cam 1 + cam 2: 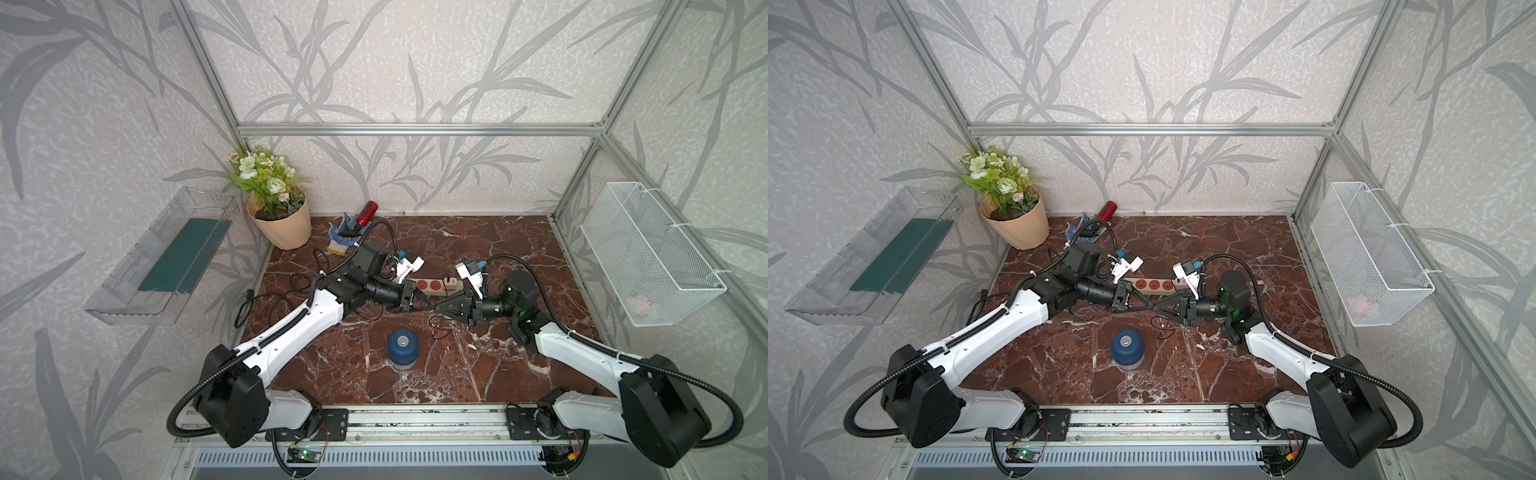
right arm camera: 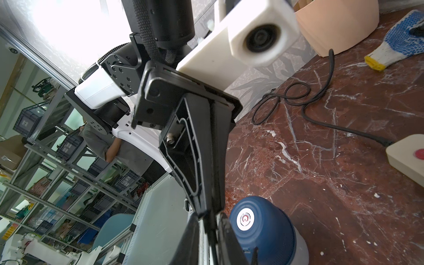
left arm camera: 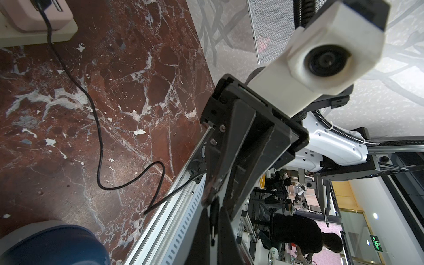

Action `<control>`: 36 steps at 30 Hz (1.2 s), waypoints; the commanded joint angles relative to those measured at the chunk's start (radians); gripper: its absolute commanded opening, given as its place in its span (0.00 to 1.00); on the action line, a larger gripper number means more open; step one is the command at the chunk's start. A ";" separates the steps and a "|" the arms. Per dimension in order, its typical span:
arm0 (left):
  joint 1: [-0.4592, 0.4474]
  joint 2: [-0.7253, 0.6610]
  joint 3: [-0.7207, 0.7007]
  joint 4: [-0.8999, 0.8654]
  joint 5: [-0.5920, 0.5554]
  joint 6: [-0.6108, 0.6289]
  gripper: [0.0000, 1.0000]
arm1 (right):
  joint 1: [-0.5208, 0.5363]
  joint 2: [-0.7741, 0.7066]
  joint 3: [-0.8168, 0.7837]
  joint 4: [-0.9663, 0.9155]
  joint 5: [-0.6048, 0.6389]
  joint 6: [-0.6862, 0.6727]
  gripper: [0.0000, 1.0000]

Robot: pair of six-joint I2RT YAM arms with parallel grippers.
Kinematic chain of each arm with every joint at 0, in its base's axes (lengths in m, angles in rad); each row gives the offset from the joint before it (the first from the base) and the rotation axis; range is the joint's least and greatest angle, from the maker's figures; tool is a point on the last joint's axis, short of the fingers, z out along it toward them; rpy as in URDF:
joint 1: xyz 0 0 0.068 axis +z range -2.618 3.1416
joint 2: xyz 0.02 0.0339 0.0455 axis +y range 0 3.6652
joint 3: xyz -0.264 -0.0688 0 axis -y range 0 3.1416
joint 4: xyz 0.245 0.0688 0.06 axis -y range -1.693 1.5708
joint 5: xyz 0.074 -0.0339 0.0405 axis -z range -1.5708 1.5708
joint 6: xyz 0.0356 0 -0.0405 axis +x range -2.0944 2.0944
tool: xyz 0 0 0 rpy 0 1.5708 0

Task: Charge the cordless meat grinders
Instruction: Adjust the charging cable.

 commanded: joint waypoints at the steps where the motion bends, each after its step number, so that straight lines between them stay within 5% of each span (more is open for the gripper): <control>1: -0.004 0.010 0.019 0.011 0.013 0.007 0.00 | -0.005 -0.025 -0.011 0.023 -0.013 0.003 0.16; 24: -0.006 0.014 0.025 0.061 -0.013 -0.018 0.01 | -0.005 -0.017 -0.021 0.079 -0.028 0.032 0.07; 27: -0.006 0.020 0.028 0.053 -0.027 -0.015 0.07 | -0.004 -0.019 -0.020 0.076 -0.025 0.033 0.04; 33: -0.001 0.012 0.052 -0.009 -0.078 0.013 0.37 | -0.012 -0.020 -0.011 -0.003 -0.010 0.012 0.00; 36: 0.007 -0.010 0.068 -0.050 -0.125 0.038 0.32 | -0.015 -0.023 -0.012 -0.010 -0.009 0.016 0.00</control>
